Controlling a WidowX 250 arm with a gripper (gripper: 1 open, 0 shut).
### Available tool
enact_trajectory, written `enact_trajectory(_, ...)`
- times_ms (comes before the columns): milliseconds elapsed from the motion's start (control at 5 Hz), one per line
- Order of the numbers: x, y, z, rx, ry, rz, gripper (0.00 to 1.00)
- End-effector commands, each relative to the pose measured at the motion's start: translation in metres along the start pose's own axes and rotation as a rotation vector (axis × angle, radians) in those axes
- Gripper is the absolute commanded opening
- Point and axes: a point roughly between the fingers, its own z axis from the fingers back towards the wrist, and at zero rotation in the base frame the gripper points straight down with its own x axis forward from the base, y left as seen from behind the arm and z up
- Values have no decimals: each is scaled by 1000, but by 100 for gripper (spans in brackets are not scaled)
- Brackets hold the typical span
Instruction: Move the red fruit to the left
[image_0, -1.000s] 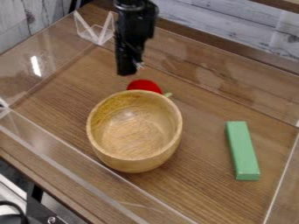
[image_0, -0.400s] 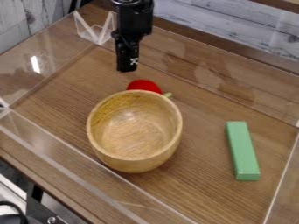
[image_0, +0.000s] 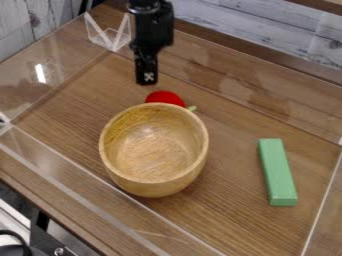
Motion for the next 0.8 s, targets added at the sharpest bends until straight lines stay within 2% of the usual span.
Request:
enact_trajectory(0,9,3,12,45,-27,9,0)
enact_trajectory(400,6,26,27,87,-36,110,0)
enact_trajectory(600,3,28,33,96,-46,135,0)
